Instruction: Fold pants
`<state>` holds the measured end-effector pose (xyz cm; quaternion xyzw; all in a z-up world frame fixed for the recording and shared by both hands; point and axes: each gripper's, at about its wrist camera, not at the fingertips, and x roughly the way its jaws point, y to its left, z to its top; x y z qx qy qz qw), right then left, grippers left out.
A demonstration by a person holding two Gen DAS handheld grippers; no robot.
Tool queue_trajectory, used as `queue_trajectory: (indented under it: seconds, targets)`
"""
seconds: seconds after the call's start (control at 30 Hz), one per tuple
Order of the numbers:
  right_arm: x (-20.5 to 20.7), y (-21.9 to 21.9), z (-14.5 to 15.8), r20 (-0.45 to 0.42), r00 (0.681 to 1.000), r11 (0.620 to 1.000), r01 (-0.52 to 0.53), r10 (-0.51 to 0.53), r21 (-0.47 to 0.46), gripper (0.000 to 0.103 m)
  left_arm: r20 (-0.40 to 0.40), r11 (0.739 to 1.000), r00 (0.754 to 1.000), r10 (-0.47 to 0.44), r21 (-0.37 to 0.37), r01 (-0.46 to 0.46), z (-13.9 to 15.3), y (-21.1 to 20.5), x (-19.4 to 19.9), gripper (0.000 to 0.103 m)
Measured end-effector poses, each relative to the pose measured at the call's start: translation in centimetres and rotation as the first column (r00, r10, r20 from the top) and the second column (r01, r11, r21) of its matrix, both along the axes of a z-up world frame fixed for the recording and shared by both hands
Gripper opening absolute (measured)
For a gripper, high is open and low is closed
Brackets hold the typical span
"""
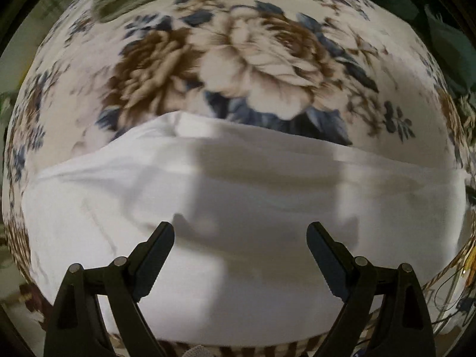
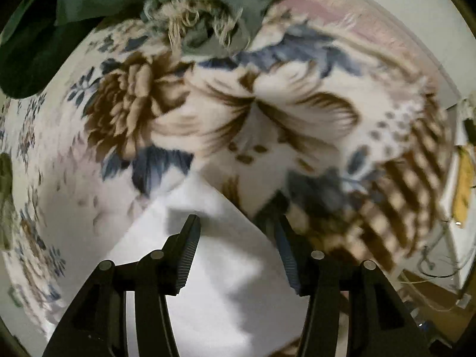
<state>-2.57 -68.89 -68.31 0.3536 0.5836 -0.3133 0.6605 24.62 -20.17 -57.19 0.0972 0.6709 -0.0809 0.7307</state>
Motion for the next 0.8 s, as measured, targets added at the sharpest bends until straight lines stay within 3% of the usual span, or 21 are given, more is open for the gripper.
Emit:
queue_trajectory:
  seconds: [0.03, 0.1, 0.23, 0.3, 0.4, 0.5, 0.6, 0.77, 0.8]
  targets:
    - [0.7, 0.2, -0.3, -0.033, 0.999, 0.999, -0.041, 0.041, -0.028, 0.003, -0.018, 1.0, 1.0, -0.005, 0.012, 0.005, -0.5, -0.3, 0.1, 0.091]
    - [1.4, 0.6, 0.3, -0.084, 0.99, 0.984, -0.126, 0.116, -0.126, 0.003, -0.037, 1.0, 0.999, -0.008, 0.018, 0.009, -1.2, -0.7, 0.3, 0.091]
    - [1.0, -0.9, 2.3, -0.009, 0.999, 0.975, -0.044, 0.044, -0.217, 0.002, -0.026, 0.997, 0.999, -0.043, 0.069, 0.044, -2.8, -0.5, 0.3, 0.091]
    - [0.9, -1.5, 2.1, -0.015, 0.998, 0.974, -0.062, 0.06, -0.219, 0.002, -0.041, 0.995, 0.998, -0.04, 0.086, 0.043, -3.9, -0.2, 0.6, 0.091]
    - [0.6, -1.8, 0.8, -0.046, 0.997, 0.988, -0.073, 0.067, -0.14, 0.007, -0.072, 0.997, 0.997, -0.002, 0.081, 0.008, -4.0, 0.9, 0.9, 0.091]
    - [-2.4, -2.8, 3.2, 0.021, 1.0, 0.995, -0.01, 0.012, -0.099, 0.049, -0.065, 0.999, 0.998, 0.017, 0.046, -0.014, -2.6, 1.9, 1.1, 0.091]
    - [-7.6, -2.7, 6.0, 0.13, 0.986, 0.994, 0.108, -0.103, -0.031, 0.049, -0.073, 1.0, 0.997, 0.027, 0.011, -0.026, -1.7, 1.6, -0.1, 0.091]
    - [-12.2, 2.6, 3.2, 0.186, 0.93, 0.941, 0.283, -0.316, 0.184, 0.048, -0.123, 1.0, 0.992, 0.01, 0.03, -0.007, -3.4, -0.4, -3.1, 0.091]
    - [-12.4, 2.3, 2.4, 0.19, 0.925, 0.935, 0.293, -0.331, 0.202, 0.04, -0.135, 1.0, 0.991, 0.011, 0.027, -0.007, -3.7, -0.6, -3.6, 0.091]
